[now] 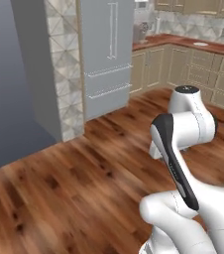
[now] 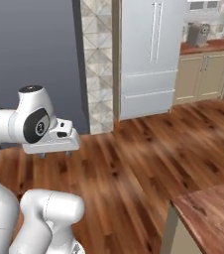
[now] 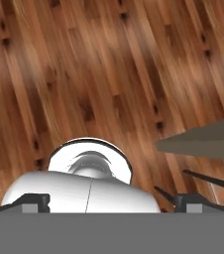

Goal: Move the hot dog bun to the plate on the dining table and place the condiment next to that plate. Then navigate to the fridge and take the sausage and place it on the plate as well.

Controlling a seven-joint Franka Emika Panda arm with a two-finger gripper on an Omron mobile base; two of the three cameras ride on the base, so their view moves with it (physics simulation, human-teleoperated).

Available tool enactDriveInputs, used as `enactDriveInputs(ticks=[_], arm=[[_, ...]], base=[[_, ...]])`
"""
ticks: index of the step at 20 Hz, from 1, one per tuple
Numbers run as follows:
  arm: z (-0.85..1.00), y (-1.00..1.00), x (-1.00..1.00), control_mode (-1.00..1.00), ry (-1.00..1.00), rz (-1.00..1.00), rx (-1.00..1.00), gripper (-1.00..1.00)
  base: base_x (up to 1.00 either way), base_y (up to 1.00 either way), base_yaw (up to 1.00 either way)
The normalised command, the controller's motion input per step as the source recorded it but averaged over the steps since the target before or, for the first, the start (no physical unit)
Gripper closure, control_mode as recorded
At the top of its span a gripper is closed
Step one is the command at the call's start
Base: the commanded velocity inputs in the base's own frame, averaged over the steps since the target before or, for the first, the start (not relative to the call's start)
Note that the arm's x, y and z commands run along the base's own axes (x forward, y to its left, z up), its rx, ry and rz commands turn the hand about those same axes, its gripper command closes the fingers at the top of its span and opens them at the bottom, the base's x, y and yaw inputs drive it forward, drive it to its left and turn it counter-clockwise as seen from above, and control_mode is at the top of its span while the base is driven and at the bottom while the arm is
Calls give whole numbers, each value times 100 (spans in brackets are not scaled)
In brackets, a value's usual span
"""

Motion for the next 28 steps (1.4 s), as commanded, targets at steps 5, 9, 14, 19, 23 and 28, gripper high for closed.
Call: enactDriveInputs(ticks=[5, 9, 14, 19, 23, 28], arm=[[0, 0, 0, 100, 0, 0, 0, -100], [0, 0, 0, 100, 0, 0, 0, -100], [0, 0, 0, 100, 0, 0, 0, -100], [0, 0, 0, 100, 0, 0, 0, -100], [0, 0, 0, 100, 0, 0, 0, -100], [0, 0, 0, 100, 0, 0, 0, -100]], base=[[96, 50, -1], [94, 31, -4], [100, 4, -4], [99, -2, -4], [99, -18, -1], [84, -51, 0]])
